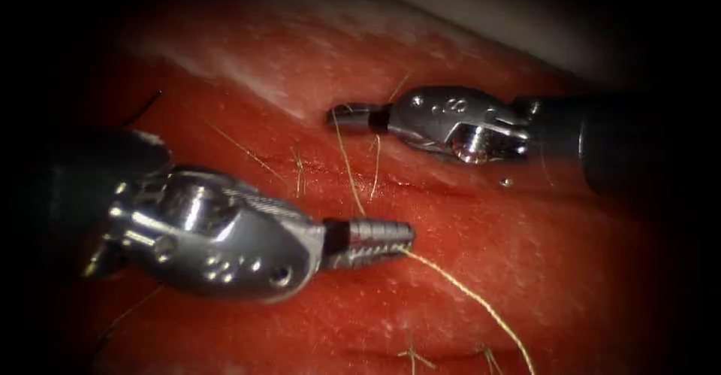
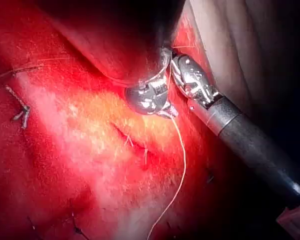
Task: Wound Closure
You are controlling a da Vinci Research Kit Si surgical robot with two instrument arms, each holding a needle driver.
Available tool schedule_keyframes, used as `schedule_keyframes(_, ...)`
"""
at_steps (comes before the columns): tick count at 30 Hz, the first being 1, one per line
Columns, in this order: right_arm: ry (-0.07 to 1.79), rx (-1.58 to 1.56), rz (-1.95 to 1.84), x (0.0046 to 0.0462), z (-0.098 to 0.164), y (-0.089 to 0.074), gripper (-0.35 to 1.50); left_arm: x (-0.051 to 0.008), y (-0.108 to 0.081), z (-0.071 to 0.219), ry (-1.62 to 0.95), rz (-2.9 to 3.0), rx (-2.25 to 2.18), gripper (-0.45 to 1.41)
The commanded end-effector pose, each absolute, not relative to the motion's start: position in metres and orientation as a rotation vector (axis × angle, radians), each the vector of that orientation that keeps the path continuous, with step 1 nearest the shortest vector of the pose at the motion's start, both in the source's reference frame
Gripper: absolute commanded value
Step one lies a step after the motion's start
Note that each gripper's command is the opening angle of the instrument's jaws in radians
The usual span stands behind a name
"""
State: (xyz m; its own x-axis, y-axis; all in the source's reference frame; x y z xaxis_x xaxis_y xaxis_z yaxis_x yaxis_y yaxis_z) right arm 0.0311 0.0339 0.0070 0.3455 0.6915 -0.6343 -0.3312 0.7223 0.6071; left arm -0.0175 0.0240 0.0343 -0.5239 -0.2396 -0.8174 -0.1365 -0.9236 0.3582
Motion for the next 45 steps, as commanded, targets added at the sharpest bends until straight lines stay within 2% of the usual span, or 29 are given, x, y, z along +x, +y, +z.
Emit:
schedule_keyframes(1,1.026,0.414,0.683,0.0314,0.007,0.034,-0.35,-0.0178,0.024,0.035,-0.567,-2.613,1.505,-0.35)
schedule_keyframes(7,1.068,0.412,0.698,0.0286,0.005,0.033,-0.35,-0.0127,0.025,0.038,-0.43,-2.606,1.412,-0.35)
schedule_keyframes(19,1.128,0.446,0.691,0.0282,0.002,0.032,-0.35,-0.0064,0.024,0.042,-0.336,-2.649,1.194,-0.35)
schedule_keyframes(21,1.158,0.436,0.665,0.0282,0.001,0.032,0.19,-0.0063,0.024,0.043,-0.342,-2.634,1.17,-0.35)
schedule_keyframes(22,1.158,0.436,0.665,0.0282,0.001,0.032,0.19,-0.0063,0.024,0.043,-0.342,-2.634,1.17,-0.35)
schedule_keyframes(23,1.174,0.425,0.647,0.0281,0.0,0.032,0.68,-0.0065,0.024,0.043,-0.349,-2.625,1.164,-0.35)
schedule_keyframes(24,1.182,0.411,0.654,0.0281,0.0,0.033,0.93,-0.0066,0.024,0.043,-0.352,-2.62,1.162,-0.35)
schedule_keyframes(26,1.204,0.343,0.678,0.0279,-0.001,0.033,1.3,-0.0067,0.024,0.043,-0.365,-2.601,1.152,-0.35)
schedule_keyframes(27,1.199,0.318,0.693,0.0277,-0.001,0.034,1.38,-0.0068,0.024,0.043,-0.371,-2.592,1.146,-0.35)
schedule_keyframes(30,1.181,0.281,0.725,0.0272,-0.001,0.034,1.46,-0.007,0.023,0.042,-0.384,-2.573,1.136,-0.35)
schedule_keyframes(35,1.187,0.238,0.79,0.0253,-0.001,0.036,1.46,-0.0077,0.023,0.042,-0.399,-2.556,1.117,-0.35)
schedule_keyframes(36,1.202,0.245,0.792,0.025,-0.001,0.036,1.4,-0.0078,0.023,0.042,-0.399,-2.55,1.117,-0.35)
schedule_keyframes(38,1.226,0.26,0.775,0.0243,-0.002,0.037,0.88,-0.0081,0.023,0.042,-0.403,-2.544,1.119,-0.35)
schedule_keyframes(40,1.246,0.3,0.747,0.0242,-0.002,0.037,-0.1,-0.0081,0.023,0.042,-0.406,-2.544,1.122,-0.35)
schedule_keyframes(41,1.251,0.297,0.75,0.0244,-0.001,0.038,-0.35,-0.0082,0.023,0.042,-0.406,-2.544,1.122,-0.35)
schedule_keyframes(45,1.278,0.258,0.782,0.0266,0.0,0.039,-0.35,-0.0087,0.023,0.042,-0.422,-2.546,1.134,-0.35)
